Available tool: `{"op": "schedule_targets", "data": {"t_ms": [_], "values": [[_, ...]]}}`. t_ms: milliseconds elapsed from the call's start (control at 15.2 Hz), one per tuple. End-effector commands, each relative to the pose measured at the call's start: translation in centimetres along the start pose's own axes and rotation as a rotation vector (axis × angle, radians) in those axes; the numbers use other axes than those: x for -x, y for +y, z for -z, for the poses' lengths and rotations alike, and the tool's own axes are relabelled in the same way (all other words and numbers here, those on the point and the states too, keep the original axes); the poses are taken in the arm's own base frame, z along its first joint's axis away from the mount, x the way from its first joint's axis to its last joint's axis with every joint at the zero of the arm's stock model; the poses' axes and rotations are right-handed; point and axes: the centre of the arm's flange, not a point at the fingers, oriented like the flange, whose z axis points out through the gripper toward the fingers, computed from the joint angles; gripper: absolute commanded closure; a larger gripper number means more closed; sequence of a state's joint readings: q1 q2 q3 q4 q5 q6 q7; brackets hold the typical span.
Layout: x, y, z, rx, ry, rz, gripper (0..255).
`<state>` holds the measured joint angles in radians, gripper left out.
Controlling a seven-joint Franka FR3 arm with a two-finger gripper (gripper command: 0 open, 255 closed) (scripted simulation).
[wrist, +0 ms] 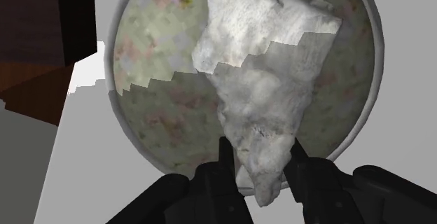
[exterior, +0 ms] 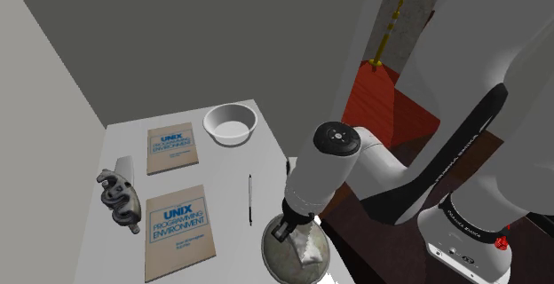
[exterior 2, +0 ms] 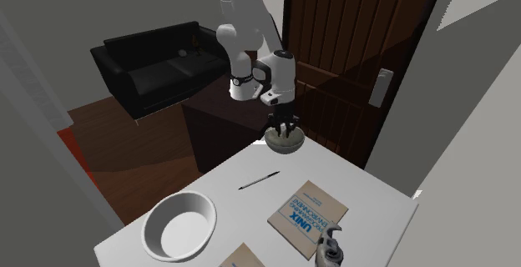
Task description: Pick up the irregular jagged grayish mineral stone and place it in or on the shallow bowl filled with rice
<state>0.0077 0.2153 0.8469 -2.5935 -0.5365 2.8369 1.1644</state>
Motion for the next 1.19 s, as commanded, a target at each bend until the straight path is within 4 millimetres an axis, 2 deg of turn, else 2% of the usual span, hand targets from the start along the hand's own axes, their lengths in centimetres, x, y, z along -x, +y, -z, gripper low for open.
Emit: {"op": "schedule_targets", "data": {"t_ms": [0,330,594,1122], "values": [[0.3,0.3,-0.2,0.007,-0.008,0.0,0],[0.2,0.2,-0.2,0.007,-0.008,0.0,0],[0.2,0.1,4.8,0.007,-0.008,0.0,0],[0.2,0.1,4.8,0.007,-0.008,0.0,0]]}}
